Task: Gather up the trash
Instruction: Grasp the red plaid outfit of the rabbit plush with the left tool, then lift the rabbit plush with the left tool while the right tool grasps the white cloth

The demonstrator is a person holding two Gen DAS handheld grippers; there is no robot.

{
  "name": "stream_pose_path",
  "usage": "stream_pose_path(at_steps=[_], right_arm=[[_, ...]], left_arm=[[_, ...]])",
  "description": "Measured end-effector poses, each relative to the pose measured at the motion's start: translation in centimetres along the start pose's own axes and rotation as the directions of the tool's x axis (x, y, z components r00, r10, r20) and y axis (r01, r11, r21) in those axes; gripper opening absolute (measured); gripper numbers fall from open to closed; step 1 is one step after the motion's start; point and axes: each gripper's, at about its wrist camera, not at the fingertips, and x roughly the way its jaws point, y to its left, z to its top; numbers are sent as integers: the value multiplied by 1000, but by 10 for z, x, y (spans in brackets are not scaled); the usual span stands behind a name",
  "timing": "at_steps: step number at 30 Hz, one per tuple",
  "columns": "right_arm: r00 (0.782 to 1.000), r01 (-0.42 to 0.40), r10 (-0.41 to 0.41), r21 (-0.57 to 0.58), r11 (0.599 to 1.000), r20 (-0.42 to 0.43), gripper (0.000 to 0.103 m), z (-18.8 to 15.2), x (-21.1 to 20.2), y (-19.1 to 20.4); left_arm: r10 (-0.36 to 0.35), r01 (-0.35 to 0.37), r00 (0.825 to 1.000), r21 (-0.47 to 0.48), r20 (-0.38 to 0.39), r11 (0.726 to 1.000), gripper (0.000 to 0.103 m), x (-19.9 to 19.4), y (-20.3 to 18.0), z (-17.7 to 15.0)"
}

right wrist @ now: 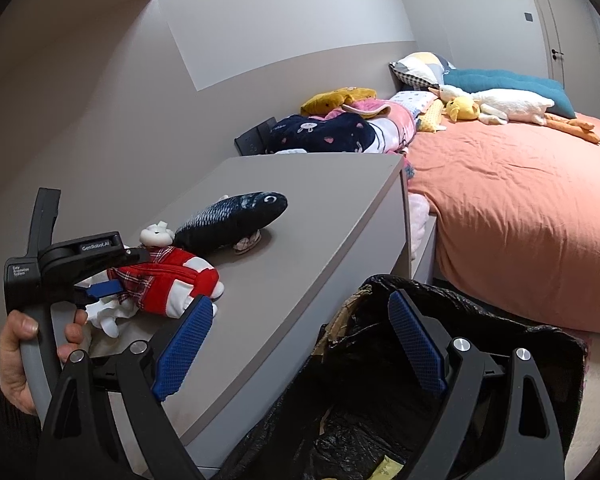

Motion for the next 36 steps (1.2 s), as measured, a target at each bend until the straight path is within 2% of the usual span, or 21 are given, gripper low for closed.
stream_pose_path(at_steps=[7, 9, 11, 14, 15, 17, 19, 21, 26, 30, 36], right_arm=[[1000, -31, 31, -5, 999, 2, 89, 0, 5, 5], [999, -40, 40, -5, 999, 2, 89, 2, 7, 6], [999, -46, 46, -6, 999, 5, 89, 4, 8, 9], [999, -54, 54, -7, 999, 8, 89, 5, 10, 12], [998, -55, 55, -7, 998, 8, 89, 6, 11, 13], [998, -56, 57, -8, 998, 6, 89, 7, 13, 16], [999, -54, 54, -10, 998, 2, 89, 9, 16, 18], [998, -56, 56, -15, 998, -1, 89, 9, 19, 21], [998, -61, 61, -37, 997, -11, 90, 11, 26, 34], [997, -70, 69, -59, 996, -18, 89, 13, 33, 48], [996, -89, 86, -104, 990, -35, 89, 18, 48, 77]], left_arm=[[-6, 6, 1000, 2, -13, 1000, 70, 7, 1, 5], [-4, 4, 1000, 5, -18, 1000, 63, 12, -1, 6], [-2, 2, 1000, -5, -19, 1000, 46, 17, 3, 7], [-38, 38, 999, -25, -29, 999, 32, 27, 11, 10], [-44, 44, 999, -28, -17, 999, 29, 27, 14, 10], [-64, 64, 998, -39, 11, 997, 13, 24, 19, 11], [-92, 94, 994, -41, 54, 995, 7, 18, 23, 12], [-104, 107, 990, -21, 91, 994, 5, 9, 24, 12], [-144, 140, 966, 35, 213, 990, 4, -22, 27, 17], [-156, 145, 953, 63, 258, 988, 4, -41, 28, 25], [-141, 132, 939, 47, 313, 990, 4, -58, 46, 40]])
